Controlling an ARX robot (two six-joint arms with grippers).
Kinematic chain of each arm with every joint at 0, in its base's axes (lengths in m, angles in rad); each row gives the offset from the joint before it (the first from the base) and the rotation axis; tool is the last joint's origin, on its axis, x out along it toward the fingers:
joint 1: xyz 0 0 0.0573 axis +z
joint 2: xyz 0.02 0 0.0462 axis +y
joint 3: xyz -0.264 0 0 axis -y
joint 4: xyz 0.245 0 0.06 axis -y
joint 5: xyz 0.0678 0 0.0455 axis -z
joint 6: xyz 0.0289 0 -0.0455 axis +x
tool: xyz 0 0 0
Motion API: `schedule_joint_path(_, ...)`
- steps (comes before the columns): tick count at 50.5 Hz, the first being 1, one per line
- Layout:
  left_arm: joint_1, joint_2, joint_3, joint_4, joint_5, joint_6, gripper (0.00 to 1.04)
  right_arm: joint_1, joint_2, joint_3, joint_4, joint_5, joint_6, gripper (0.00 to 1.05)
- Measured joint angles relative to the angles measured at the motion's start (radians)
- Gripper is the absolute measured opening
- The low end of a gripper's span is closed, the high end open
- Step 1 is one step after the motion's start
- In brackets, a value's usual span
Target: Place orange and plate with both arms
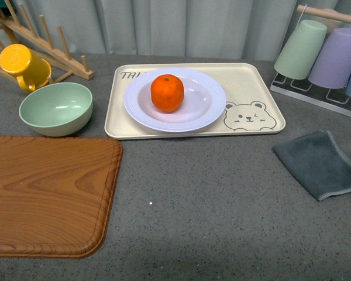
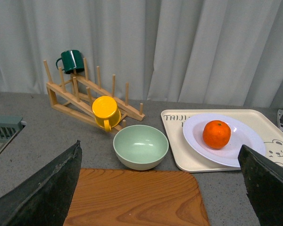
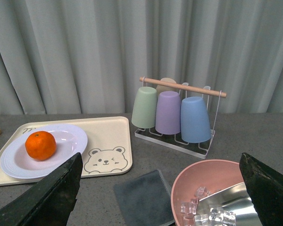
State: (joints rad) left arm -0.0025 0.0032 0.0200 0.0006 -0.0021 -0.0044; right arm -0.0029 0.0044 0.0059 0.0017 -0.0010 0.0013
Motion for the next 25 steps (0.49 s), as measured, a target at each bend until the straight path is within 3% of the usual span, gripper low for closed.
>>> schedule_joint_path(25,0.000,0.000,0.000,0.000,0.000,0.000,0.98,0.000,0.000,0.000,0.000,0.000,0.000,0.96)
